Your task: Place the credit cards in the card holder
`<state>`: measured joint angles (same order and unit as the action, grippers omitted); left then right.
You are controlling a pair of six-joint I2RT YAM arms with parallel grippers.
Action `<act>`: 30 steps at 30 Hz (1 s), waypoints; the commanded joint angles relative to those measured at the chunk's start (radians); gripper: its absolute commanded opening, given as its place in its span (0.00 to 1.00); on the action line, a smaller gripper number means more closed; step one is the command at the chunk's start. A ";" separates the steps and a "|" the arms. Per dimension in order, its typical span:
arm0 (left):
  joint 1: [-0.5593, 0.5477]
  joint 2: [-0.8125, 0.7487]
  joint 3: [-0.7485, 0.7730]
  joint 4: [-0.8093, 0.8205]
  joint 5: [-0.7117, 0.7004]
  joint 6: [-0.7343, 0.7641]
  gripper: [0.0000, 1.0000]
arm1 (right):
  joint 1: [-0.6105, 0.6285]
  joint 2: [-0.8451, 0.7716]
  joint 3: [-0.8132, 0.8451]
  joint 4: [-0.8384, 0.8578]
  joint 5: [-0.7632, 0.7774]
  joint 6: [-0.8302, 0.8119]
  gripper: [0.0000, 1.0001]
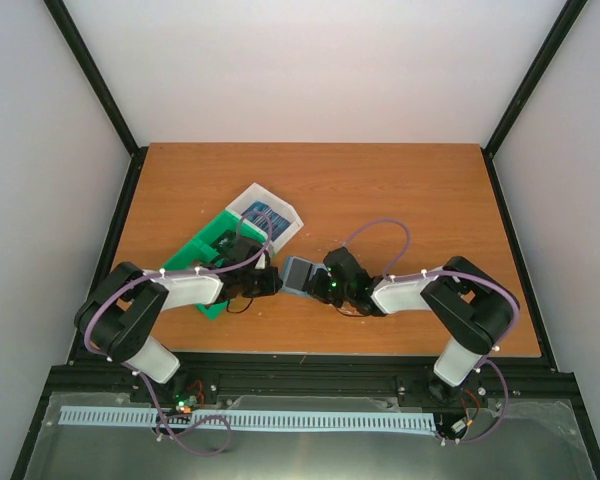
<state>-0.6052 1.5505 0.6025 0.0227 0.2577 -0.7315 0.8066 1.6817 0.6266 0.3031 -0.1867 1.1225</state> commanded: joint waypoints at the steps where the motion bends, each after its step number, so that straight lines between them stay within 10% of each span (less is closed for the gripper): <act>1: -0.007 -0.038 0.022 -0.051 0.026 0.019 0.07 | 0.006 -0.075 0.024 -0.097 0.072 -0.050 0.06; 14: -0.003 -0.109 0.135 -0.176 0.000 0.008 0.63 | 0.006 -0.160 0.191 -0.609 0.206 -0.258 0.27; 30: 0.031 0.010 0.111 -0.103 0.061 -0.086 0.74 | 0.005 0.015 0.358 -0.815 0.332 -0.318 0.28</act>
<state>-0.5896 1.5505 0.7136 -0.1253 0.2848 -0.7887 0.8078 1.6783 0.9588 -0.4297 0.0628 0.8085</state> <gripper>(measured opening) 0.736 0.273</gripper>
